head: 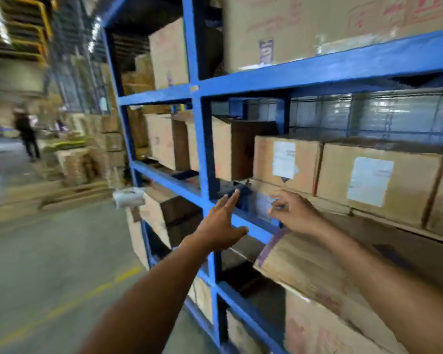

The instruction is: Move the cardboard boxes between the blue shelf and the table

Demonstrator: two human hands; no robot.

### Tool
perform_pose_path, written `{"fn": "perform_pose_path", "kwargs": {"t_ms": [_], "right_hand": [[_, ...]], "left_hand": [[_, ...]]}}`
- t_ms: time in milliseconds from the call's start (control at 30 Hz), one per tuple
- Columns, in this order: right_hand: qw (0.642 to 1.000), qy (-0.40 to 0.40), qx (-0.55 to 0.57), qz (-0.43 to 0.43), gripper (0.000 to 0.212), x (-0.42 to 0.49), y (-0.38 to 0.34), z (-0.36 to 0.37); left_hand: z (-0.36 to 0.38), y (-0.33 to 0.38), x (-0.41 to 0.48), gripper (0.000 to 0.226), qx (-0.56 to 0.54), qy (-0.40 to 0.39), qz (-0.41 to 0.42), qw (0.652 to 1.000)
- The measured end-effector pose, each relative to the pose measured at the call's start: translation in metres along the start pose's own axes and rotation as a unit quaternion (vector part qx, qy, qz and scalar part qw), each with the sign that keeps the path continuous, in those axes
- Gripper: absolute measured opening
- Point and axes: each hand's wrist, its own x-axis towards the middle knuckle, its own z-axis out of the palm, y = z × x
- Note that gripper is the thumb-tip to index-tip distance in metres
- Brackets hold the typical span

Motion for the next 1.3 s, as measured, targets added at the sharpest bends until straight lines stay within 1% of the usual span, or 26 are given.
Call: {"fn": "perform_pose_path", "kwargs": {"t_ms": [67, 133, 200, 233, 300, 400, 500, 567, 600, 633, 700, 767, 900, 1000, 1033, 1100, 1200, 1300], "right_hand": [[0.995, -0.074, 0.032, -0.054, 0.039, -0.004, -0.065, 0.068], [0.983, -0.142, 0.040, -0.112, 0.038, -0.014, -0.132, 0.139], [0.961, -0.213, 0.048, -0.169, 0.046, -0.033, -0.201, 0.213], [0.946, -0.252, 0.052, -0.200, 0.048, -0.047, -0.237, 0.250], [0.907, -0.322, 0.061, -0.264, 0.049, -0.083, -0.308, 0.318], [0.839, -0.423, 0.076, -0.334, 0.047, -0.154, -0.401, 0.402], [0.772, -0.497, 0.059, -0.391, 0.051, -0.219, -0.465, 0.474], [0.736, -0.530, 0.052, -0.417, 0.055, -0.252, -0.492, 0.516], [0.721, -0.541, 0.044, -0.431, 0.057, -0.266, -0.503, 0.535], [0.705, -0.548, 0.032, -0.449, 0.059, -0.277, -0.512, 0.551], [0.673, -0.553, -0.001, -0.492, 0.063, -0.295, -0.526, 0.585], [0.649, -0.545, -0.040, -0.530, 0.069, -0.307, -0.538, 0.622], [0.623, -0.525, -0.098, -0.571, 0.080, -0.320, -0.570, 0.698], [0.622, -0.516, -0.085, -0.583, 0.078, -0.321, -0.593, 0.754], [0.616, -0.516, -0.079, -0.590, 0.077, -0.320, -0.601, 0.773], [0.595, -0.521, -0.082, -0.606, 0.073, -0.317, -0.617, 0.812], [0.549, -0.531, -0.109, -0.636, 0.069, -0.304, -0.636, 0.868], [0.527, -0.528, -0.091, -0.659, 0.060, -0.288, -0.651, 0.910]], "left_hand": [[-0.044, -0.057, -0.070, 0.100, 0.001, 0.040, -0.095, 0.995], [-0.088, -0.108, -0.147, 0.092, 0.004, 0.083, -0.185, 0.979], [-0.129, -0.154, -0.231, 0.085, 0.008, 0.131, -0.278, 0.952], [-0.149, -0.173, -0.275, 0.082, 0.009, 0.156, -0.326, 0.932], [-0.184, -0.206, -0.366, 0.077, 0.009, 0.213, -0.411, 0.886], [-0.222, -0.237, -0.492, 0.068, 0.004, 0.301, -0.522, 0.798], [-0.243, -0.254, -0.594, 0.057, 0.001, 0.366, -0.602, 0.710], [-0.246, -0.259, -0.645, 0.060, 0.001, 0.401, -0.653, 0.642], [-0.245, -0.261, -0.667, 0.062, 0.007, 0.411, -0.675, 0.613], [-0.244, -0.262, -0.685, 0.065, 0.011, 0.407, -0.696, 0.592], [-0.239, -0.268, -0.714, 0.068, 0.007, 0.380, -0.739, 0.556], [-0.235, -0.277, -0.732, 0.070, 0.011, 0.356, -0.777, 0.519], [-0.224, -0.313, -0.746, 0.076, 0.038, 0.330, -0.817, 0.472], [-0.219, -0.354, -0.745, 0.080, 0.035, 0.333, -0.835, 0.436], [-0.218, -0.368, -0.742, 0.081, 0.040, 0.332, -0.843, 0.421], [-0.217, -0.399, -0.736, 0.082, 0.048, 0.327, -0.860, 0.389], [-0.217, -0.446, -0.730, 0.086, 0.048, 0.301, -0.887, 0.346], [-0.215, -0.484, -0.725, 0.086, 0.065, 0.280, -0.908, 0.306]]}}
